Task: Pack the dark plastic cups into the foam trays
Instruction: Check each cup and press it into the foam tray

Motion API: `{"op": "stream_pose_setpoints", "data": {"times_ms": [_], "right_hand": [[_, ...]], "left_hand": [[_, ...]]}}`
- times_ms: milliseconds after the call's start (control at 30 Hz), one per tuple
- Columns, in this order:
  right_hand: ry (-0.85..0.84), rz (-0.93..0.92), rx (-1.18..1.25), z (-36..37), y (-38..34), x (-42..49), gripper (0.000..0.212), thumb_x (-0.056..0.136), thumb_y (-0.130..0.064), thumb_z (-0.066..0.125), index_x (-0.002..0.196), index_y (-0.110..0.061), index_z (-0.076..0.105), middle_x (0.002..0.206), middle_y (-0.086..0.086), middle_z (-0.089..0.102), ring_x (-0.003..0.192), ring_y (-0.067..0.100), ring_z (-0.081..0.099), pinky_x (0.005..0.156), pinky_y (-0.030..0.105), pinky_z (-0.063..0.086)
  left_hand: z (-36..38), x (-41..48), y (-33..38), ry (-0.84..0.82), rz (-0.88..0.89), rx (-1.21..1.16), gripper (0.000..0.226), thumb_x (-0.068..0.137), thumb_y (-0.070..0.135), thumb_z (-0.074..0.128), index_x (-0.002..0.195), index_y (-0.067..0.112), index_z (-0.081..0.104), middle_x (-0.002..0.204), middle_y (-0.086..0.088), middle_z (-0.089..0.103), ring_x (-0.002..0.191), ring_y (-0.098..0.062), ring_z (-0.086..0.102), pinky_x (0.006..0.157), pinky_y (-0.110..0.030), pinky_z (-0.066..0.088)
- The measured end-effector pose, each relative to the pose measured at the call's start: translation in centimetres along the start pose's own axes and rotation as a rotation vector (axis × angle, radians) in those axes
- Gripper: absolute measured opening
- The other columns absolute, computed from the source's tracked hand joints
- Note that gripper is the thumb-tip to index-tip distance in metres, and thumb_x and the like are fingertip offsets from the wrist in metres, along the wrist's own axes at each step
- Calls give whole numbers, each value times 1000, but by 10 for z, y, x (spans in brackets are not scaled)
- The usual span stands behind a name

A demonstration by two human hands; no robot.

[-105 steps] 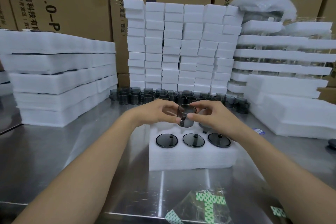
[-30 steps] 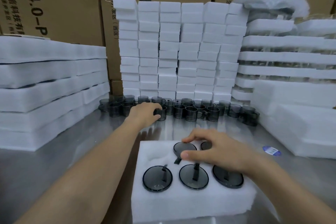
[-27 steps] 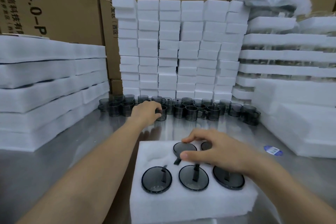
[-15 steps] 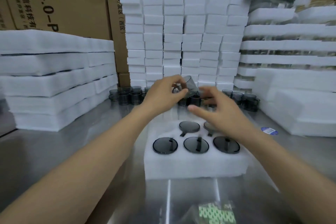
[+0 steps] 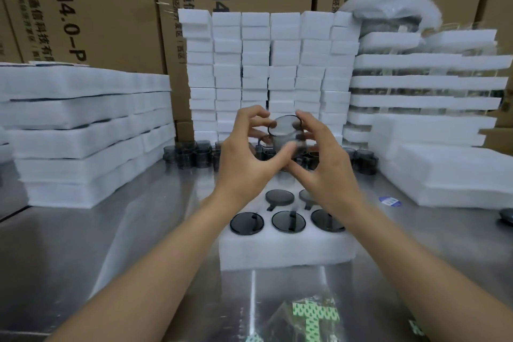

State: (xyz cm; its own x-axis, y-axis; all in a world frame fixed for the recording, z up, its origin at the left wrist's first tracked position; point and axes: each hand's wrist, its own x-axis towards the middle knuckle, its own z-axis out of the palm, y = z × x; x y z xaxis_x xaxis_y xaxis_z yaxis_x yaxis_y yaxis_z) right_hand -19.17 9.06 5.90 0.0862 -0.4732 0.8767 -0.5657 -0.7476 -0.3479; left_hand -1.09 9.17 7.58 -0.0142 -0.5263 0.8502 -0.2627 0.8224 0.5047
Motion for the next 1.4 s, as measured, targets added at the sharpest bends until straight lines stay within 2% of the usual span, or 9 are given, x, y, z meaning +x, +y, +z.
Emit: {"op": "stream_pose_setpoints", "data": {"times_ms": [100, 267, 433, 600, 700, 833, 1033, 1233, 1400], "right_hand": [[-17, 67, 5, -4, -4, 1, 73, 85, -49, 85, 148, -43, 48, 124, -25, 66, 116, 5, 66, 97, 25, 54], [-35, 310, 187, -5, -15, 2, 38, 78, -67, 81, 101, -39, 71, 88, -11, 77, 85, 7, 73, 78, 27, 54], [-68, 379, 217, -7, -17, 3, 47, 76, -71, 77, 92, -27, 74, 71, -9, 68, 69, 9, 63, 71, 31, 50], [-164, 456, 296, -9, -21, 5, 52, 85, -76, 62, 102, -29, 77, 92, -1, 78, 85, 16, 75, 75, 28, 54], [-194, 493, 343, -11, -21, 6, 40, 95, -64, 65, 115, -31, 75, 100, -9, 80, 87, 9, 76, 70, 16, 53], [-127, 574, 447, -8, -19, 8, 35, 98, -41, 73, 127, -23, 66, 105, -4, 81, 93, 13, 78, 83, 32, 60], [-198, 872, 838, -15, -21, 17, 60, 109, -58, 41, 118, -9, 74, 105, 15, 79, 74, 20, 71, 75, 32, 51], [-328, 873, 734, -11, -19, 13, 78, 108, -69, 24, 127, -10, 72, 103, 14, 77, 79, 21, 70, 74, 34, 51], [-28, 664, 490, 2, -21, 7, 35, 109, -59, 43, 114, -29, 60, 107, 2, 73, 87, 15, 73, 75, 37, 61]], "left_hand": [[3, 5, 2, -69, -201, -227, 23, 101, 36, 74, 115, 20, 66, 102, 1, 75, 90, -17, 71, 77, -29, 56], [6, 5, -3, -94, -363, -199, 49, 116, 35, 43, 102, -4, 70, 78, -12, 70, 67, -5, 62, 59, -8, 42], [7, 7, -5, -107, -417, -211, 54, 115, 36, 45, 99, -10, 67, 73, -9, 68, 59, -7, 60, 56, -11, 43], [4, 7, -6, -109, -416, -212, 41, 110, 38, 58, 96, 2, 71, 71, 3, 67, 64, -6, 61, 58, -13, 44], [5, 5, -5, -122, -313, -178, 25, 105, 31, 69, 98, 7, 68, 84, -12, 70, 76, -20, 61, 68, -37, 51], [6, 2, -2, -119, -267, -156, 12, 103, 31, 73, 104, 20, 68, 102, -11, 69, 81, -16, 64, 76, -42, 54], [-7, 11, 0, -345, -367, -372, 49, 96, 38, 71, 144, 42, 61, 138, 6, 68, 97, -10, 71, 79, -31, 55], [-2, 8, -2, -366, -421, -334, 38, 100, 39, 73, 138, 40, 67, 118, 14, 80, 103, 0, 72, 77, -14, 53], [0, 8, -7, -125, -526, -345, 34, 87, 51, 84, 116, 35, 74, 108, 4, 79, 94, -1, 75, 75, -24, 57]]}}
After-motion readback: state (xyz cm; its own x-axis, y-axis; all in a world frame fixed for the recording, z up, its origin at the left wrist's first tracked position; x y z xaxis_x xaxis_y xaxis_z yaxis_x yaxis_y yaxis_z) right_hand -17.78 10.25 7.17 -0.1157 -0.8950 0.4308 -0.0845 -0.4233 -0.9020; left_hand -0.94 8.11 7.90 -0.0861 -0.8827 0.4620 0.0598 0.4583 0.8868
